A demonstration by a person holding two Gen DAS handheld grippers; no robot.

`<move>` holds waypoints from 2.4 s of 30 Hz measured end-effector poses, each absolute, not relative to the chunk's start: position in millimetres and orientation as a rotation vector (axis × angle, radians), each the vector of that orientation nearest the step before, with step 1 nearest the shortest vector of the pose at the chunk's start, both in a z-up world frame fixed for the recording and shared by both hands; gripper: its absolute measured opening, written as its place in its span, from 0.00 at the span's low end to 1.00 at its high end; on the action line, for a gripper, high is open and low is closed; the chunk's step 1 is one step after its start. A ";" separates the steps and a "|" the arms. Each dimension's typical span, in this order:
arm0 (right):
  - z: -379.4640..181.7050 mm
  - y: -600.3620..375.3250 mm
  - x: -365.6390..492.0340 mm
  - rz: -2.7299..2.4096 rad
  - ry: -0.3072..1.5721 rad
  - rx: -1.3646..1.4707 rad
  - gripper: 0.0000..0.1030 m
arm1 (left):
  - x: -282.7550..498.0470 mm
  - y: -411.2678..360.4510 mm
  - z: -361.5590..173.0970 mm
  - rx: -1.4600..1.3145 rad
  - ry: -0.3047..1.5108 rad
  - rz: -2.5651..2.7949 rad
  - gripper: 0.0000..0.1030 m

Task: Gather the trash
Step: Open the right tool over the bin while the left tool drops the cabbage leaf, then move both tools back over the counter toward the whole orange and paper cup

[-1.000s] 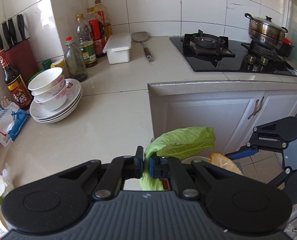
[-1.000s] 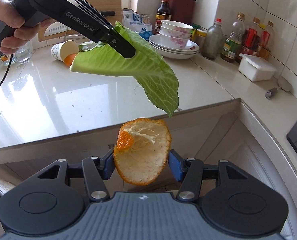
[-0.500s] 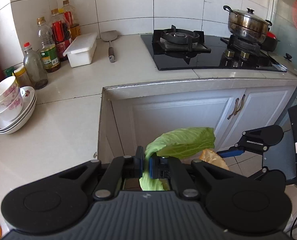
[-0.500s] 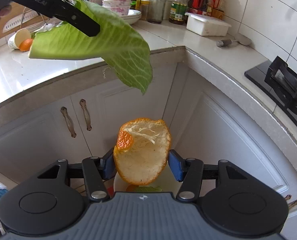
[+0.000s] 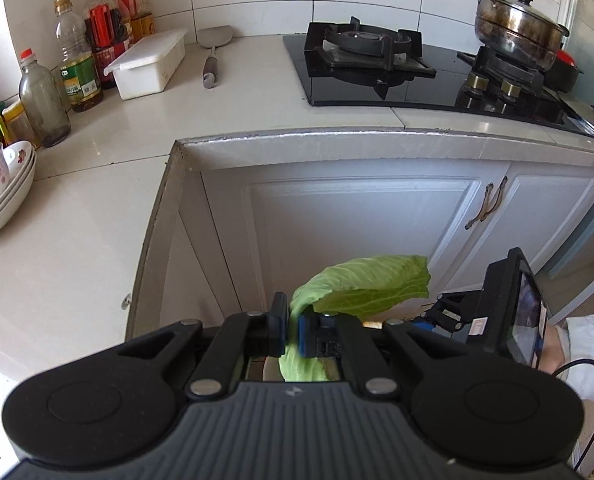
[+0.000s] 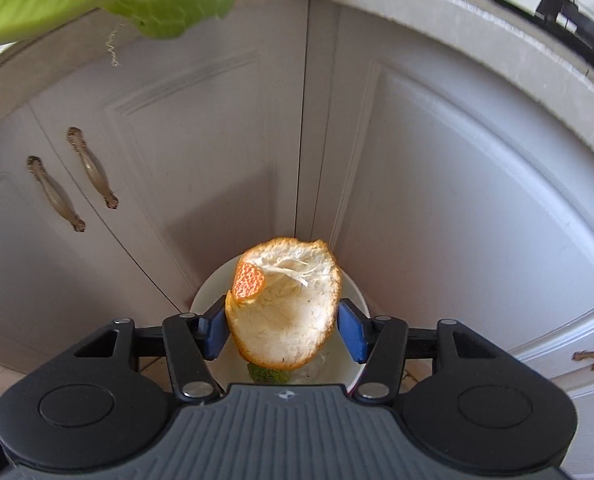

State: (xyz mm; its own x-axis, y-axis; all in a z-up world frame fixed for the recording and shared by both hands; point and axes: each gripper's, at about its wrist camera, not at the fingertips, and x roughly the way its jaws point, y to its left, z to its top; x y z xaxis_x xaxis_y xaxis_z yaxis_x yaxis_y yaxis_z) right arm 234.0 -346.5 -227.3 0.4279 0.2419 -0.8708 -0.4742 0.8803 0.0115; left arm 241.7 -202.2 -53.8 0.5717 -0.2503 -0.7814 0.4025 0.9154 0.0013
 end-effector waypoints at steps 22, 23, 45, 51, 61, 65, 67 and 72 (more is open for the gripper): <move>-207.6 -391.4 187.8 0.309 1.028 -0.166 0.95 | 277.8 -260.9 -162.6 0.190 1.012 -0.419 0.03; -204.5 -394.4 183.4 0.297 1.027 -0.159 0.95 | 279.8 -263.4 -169.8 0.189 1.016 -0.424 0.03; -174.6 -427.6 119.1 0.079 0.993 -0.062 0.98 | 295.4 -295.9 -303.0 0.340 1.052 -0.311 0.87; -164.1 -422.3 118.6 0.103 0.970 -0.069 0.98 | 295.0 -296.4 -294.8 0.319 1.055 -0.325 0.87; -120.8 -408.8 131.5 0.189 0.896 -0.092 1.00 | 259.5 -282.0 -211.6 0.226 0.971 -0.367 0.87; -90.7 -398.1 135.7 0.231 0.857 -0.134 1.00 | 239.8 -265.8 -164.6 0.179 0.936 -0.410 0.88; -73.9 -390.2 139.8 0.265 0.836 -0.158 1.00 | 231.0 -255.3 -142.5 0.172 0.931 -0.393 0.87; -35.2 -364.2 150.3 0.359 0.781 -0.231 1.00 | 208.4 -208.7 -94.9 0.182 0.869 -0.330 0.88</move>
